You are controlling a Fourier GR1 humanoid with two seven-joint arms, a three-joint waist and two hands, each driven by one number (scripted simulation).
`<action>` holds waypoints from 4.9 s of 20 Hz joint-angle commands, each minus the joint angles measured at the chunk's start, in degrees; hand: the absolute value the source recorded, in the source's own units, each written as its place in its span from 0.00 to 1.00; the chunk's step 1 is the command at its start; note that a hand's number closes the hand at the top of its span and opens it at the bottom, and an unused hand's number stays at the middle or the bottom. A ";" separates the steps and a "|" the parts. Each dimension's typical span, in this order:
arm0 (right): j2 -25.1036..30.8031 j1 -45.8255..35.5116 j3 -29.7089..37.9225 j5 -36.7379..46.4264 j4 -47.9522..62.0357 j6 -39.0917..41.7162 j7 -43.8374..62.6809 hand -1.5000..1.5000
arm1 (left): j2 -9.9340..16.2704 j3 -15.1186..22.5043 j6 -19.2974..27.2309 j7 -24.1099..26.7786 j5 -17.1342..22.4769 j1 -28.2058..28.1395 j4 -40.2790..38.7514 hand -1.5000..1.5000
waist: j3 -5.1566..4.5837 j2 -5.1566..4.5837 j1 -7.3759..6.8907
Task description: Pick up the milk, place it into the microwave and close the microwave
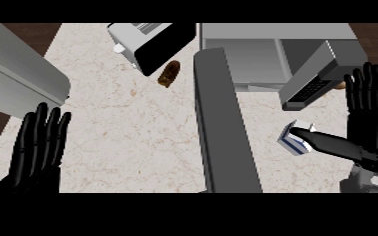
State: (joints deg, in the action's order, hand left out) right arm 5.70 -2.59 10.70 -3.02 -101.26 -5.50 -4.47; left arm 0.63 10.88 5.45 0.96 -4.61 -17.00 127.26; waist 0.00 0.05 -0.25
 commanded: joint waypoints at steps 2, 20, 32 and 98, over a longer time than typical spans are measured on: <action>-0.99 -0.59 -0.43 2.14 3.72 -2.15 -0.99 0.00 | -0.14 -0.97 0.47 -2.42 0.57 3.81 -1.65 0.00 | 0.00 -0.05 0.19; 0.37 4.28 6.89 -0.63 35.20 4.75 -29.34 0.00 | -0.32 11.89 4.54 3.74 -6.47 -9.76 4.23 0.00 | 0.04 -0.03 -0.12; 5.39 -8.77 11.22 -2.44 63.55 7.84 -43.39 0.00 | 3.07 9.47 3.46 2.04 -2.98 -11.76 8.56 0.00 | 0.04 -0.07 -0.44; 3.79 -48.95 1.27 16.20 82.88 -13.63 -30.62 1.00 | 5.59 -0.29 -0.26 5.88 7.15 -8.87 1.04 0.00 | 0.14 -1.54 -2.93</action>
State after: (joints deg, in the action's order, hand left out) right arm 7.90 -45.54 10.27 12.51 -24.05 -15.66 -36.31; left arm 6.98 11.12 4.35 7.55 3.06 -29.88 130.95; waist 0.08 -1.02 -2.38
